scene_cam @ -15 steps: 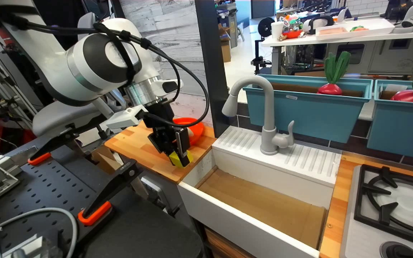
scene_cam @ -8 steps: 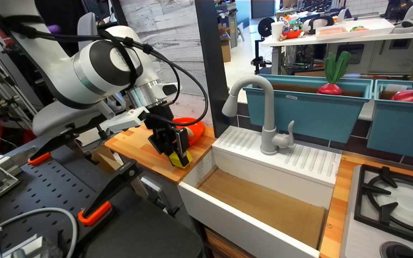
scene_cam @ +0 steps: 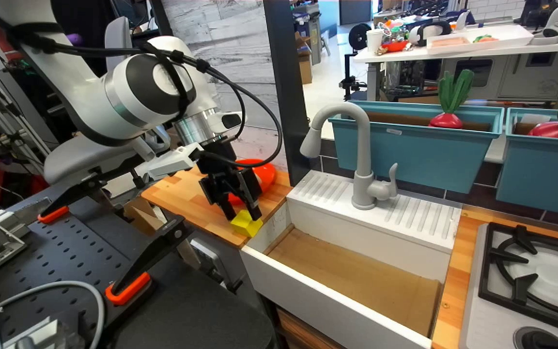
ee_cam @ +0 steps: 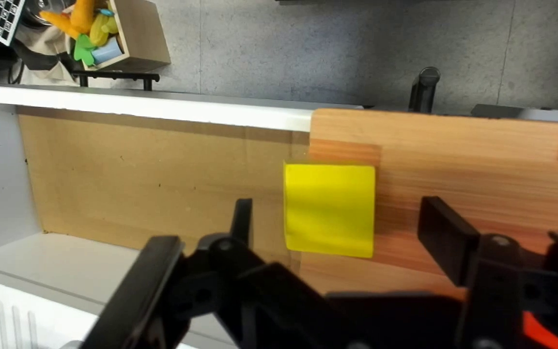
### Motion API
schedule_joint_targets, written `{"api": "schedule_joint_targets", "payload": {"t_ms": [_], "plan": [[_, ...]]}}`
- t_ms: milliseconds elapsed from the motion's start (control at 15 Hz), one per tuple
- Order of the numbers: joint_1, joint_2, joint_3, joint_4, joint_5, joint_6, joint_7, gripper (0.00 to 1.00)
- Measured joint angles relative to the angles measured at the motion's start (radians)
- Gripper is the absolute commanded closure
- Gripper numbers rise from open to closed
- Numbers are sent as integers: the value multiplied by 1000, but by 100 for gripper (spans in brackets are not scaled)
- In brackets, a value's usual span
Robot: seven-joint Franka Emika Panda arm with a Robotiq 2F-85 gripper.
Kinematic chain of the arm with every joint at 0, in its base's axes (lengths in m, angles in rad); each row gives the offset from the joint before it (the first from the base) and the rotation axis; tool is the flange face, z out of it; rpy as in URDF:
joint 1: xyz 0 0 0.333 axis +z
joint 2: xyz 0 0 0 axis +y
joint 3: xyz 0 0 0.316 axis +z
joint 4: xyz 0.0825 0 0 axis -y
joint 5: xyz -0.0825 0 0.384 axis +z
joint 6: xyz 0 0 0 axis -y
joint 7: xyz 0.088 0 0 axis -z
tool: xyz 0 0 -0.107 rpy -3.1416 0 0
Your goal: Move the block to the right
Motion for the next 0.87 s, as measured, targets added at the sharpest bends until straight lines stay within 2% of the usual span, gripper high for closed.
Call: {"api": "schedule_joint_targets", "payload": {"t_ms": [533,867], "plan": [[4,-22,13,-11,0,-9,-2,0],[30,-223,35,-182,-18,45,-44,0]]}}
